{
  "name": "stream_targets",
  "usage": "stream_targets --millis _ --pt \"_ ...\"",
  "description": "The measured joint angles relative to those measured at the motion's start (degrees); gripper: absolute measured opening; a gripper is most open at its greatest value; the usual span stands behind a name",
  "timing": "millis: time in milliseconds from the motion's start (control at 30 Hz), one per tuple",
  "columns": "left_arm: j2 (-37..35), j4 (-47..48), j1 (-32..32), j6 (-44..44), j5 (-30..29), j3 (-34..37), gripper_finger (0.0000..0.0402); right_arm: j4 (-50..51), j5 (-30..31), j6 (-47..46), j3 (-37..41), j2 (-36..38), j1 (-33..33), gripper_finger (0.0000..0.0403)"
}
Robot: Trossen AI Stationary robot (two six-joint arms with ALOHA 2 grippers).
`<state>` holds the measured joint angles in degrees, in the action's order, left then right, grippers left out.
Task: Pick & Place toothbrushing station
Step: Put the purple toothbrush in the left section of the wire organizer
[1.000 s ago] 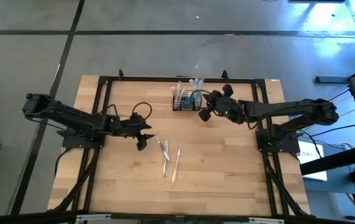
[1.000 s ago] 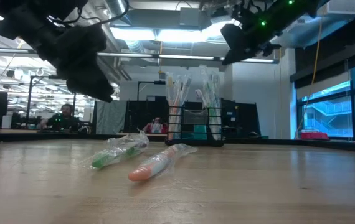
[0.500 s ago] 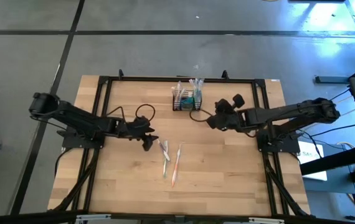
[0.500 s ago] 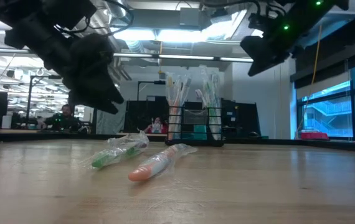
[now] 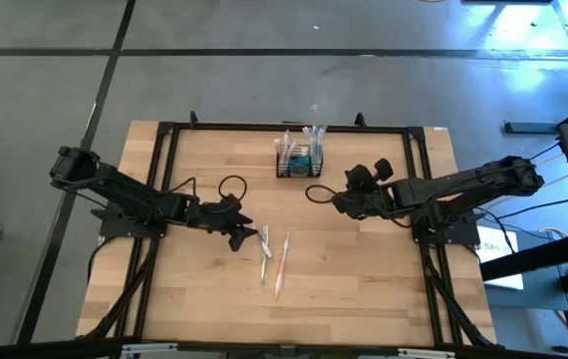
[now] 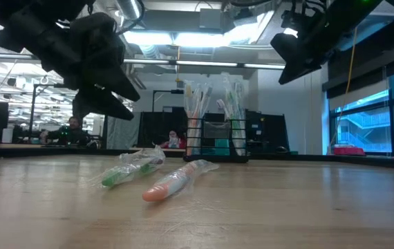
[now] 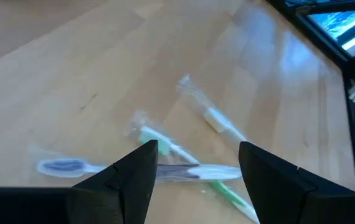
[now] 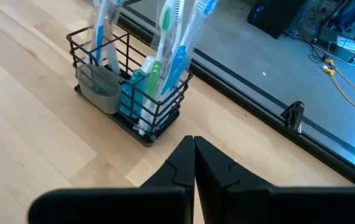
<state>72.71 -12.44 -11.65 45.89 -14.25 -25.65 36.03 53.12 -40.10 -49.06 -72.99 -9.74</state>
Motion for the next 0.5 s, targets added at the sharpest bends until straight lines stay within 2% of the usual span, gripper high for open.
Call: stream_targets --millis 267,500 --pt "1.61 0.69 -0.81 3.56 -2.76 -0.02 0.0221 -0.02 0.00 -1.07 0.00 0.00 -0.12 0.0009" --pt "7.58 1.27 0.23 11.94 0.45 -0.02 0.0221 -0.11 -0.02 -1.07 0.02 0.00 -0.12 0.0009"
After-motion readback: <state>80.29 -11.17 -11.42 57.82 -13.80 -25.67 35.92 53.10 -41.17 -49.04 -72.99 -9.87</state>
